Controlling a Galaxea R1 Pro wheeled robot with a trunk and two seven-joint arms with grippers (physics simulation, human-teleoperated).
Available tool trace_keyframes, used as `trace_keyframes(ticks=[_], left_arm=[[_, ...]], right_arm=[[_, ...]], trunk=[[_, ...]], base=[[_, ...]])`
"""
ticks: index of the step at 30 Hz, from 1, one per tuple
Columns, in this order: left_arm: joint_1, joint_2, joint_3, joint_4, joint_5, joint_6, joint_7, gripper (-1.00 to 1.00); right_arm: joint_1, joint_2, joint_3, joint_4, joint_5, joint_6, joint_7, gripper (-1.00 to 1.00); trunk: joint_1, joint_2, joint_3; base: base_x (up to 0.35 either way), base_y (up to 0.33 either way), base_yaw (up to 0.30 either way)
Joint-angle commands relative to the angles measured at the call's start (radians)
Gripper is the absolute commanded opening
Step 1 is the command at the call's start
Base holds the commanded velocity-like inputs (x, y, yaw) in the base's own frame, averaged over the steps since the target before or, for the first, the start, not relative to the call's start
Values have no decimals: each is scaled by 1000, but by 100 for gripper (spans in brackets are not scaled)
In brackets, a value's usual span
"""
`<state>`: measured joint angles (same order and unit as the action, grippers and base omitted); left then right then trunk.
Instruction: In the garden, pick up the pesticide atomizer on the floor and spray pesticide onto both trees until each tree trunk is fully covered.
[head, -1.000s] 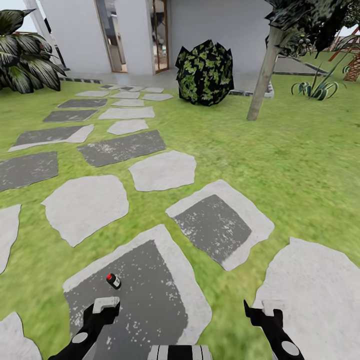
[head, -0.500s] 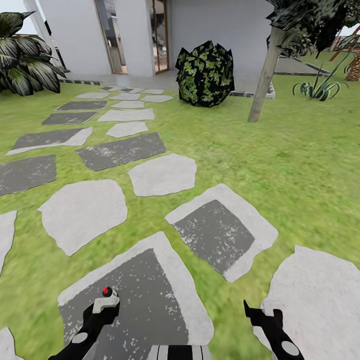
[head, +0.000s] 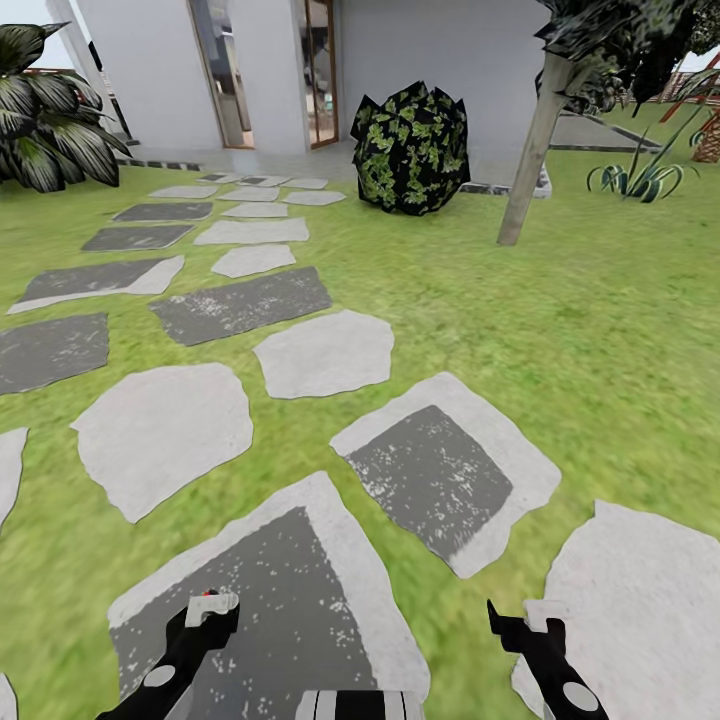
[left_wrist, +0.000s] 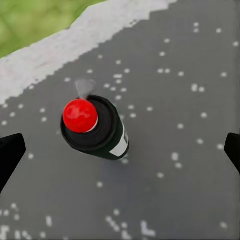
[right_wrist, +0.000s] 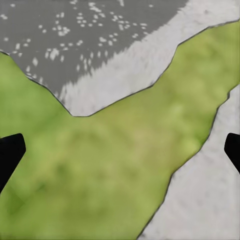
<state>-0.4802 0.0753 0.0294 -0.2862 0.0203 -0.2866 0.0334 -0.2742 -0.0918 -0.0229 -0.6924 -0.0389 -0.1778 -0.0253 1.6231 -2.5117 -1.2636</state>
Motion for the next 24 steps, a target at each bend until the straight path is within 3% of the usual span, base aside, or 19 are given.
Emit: trace_keyframes(ticks=[1, 24], left_arm=[[-1, 0, 1, 1, 2, -3, 0, 100], [-1, 0, 1, 0, 2, -3, 0, 100]], right_arm=[[0, 0, 1, 1, -4, -3, -2, 100], [0, 0, 1, 1, -4, -3, -2, 100]], trunk=[[0, 0, -1], [0, 0, -1]], base=[[10, 0, 0], [1, 72, 0]])
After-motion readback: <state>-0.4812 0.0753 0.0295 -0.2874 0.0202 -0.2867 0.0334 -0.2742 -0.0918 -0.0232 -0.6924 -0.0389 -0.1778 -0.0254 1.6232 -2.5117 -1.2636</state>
